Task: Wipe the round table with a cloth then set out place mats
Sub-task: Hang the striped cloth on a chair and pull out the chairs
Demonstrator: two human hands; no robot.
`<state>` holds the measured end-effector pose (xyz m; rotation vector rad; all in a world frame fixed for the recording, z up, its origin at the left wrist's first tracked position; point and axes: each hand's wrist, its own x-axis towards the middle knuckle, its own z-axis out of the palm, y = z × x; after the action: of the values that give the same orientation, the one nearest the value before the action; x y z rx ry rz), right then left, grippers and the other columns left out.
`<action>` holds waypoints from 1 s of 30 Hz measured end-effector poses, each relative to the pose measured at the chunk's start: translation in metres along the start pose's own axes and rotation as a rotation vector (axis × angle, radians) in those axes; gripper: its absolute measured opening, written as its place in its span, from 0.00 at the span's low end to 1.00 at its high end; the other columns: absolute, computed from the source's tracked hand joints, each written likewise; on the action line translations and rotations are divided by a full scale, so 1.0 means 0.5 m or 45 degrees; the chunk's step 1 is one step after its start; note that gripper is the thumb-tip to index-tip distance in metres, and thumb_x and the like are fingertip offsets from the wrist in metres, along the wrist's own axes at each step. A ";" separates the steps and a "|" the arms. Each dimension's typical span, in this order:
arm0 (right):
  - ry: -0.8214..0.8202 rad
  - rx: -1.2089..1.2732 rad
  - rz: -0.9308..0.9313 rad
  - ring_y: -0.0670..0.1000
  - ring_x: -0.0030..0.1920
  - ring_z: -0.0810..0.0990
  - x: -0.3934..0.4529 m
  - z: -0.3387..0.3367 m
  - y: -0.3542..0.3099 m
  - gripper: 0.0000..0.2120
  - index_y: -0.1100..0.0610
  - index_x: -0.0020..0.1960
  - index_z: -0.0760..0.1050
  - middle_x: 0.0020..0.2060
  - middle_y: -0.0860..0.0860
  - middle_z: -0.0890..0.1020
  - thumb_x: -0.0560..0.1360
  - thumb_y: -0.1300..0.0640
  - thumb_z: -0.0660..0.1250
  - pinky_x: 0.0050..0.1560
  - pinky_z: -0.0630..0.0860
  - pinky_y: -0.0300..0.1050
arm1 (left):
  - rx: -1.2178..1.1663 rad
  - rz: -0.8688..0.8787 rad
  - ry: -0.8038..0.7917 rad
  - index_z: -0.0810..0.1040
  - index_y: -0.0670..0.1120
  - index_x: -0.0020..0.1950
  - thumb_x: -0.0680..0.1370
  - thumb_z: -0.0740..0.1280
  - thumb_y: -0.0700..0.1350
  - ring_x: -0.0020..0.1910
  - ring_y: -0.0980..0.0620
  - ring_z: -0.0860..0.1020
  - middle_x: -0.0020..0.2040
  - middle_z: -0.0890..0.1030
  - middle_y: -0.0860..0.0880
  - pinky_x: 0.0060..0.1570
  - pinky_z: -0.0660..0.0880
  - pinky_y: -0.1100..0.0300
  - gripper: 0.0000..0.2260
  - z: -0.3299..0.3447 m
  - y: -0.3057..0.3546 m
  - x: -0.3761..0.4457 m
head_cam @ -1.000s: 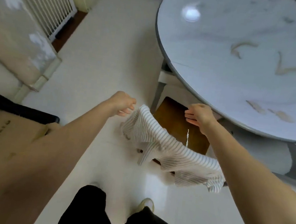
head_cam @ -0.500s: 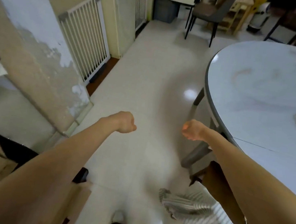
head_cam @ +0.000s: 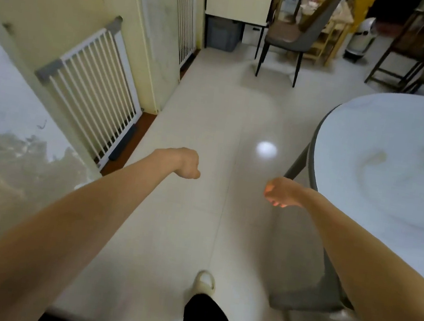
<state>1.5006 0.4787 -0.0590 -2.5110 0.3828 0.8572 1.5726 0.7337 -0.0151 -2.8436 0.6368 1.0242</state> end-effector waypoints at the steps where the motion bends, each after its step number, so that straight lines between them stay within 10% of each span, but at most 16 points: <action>1: 0.008 0.011 0.011 0.49 0.35 0.77 0.040 -0.038 -0.008 0.11 0.60 0.59 0.77 0.43 0.54 0.80 0.78 0.60 0.65 0.39 0.75 0.39 | 0.009 -0.006 -0.012 0.71 0.40 0.69 0.81 0.59 0.50 0.64 0.44 0.72 0.67 0.72 0.44 0.64 0.70 0.52 0.20 -0.036 -0.007 0.043; 24: 0.318 0.149 0.110 0.60 0.53 0.80 0.967 -0.887 -0.196 0.13 0.66 0.57 0.78 0.53 0.61 0.81 0.77 0.62 0.60 0.44 0.71 0.42 | 0.274 0.205 -0.065 0.73 0.41 0.68 0.81 0.60 0.49 0.63 0.44 0.73 0.67 0.73 0.44 0.65 0.70 0.52 0.19 -0.957 -0.208 1.114; 30: 0.390 0.271 0.240 0.60 0.52 0.80 1.147 -1.068 -0.115 0.12 0.68 0.52 0.78 0.52 0.64 0.81 0.76 0.64 0.59 0.45 0.71 0.43 | 0.222 0.408 -0.201 0.79 0.40 0.55 0.78 0.61 0.45 0.43 0.48 0.75 0.49 0.79 0.46 0.41 0.70 0.59 0.12 -1.154 -0.045 1.396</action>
<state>2.2330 0.1955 -0.0272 -2.4325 0.7794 0.4649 2.4129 0.3950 -0.0013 -2.5321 1.1297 1.1550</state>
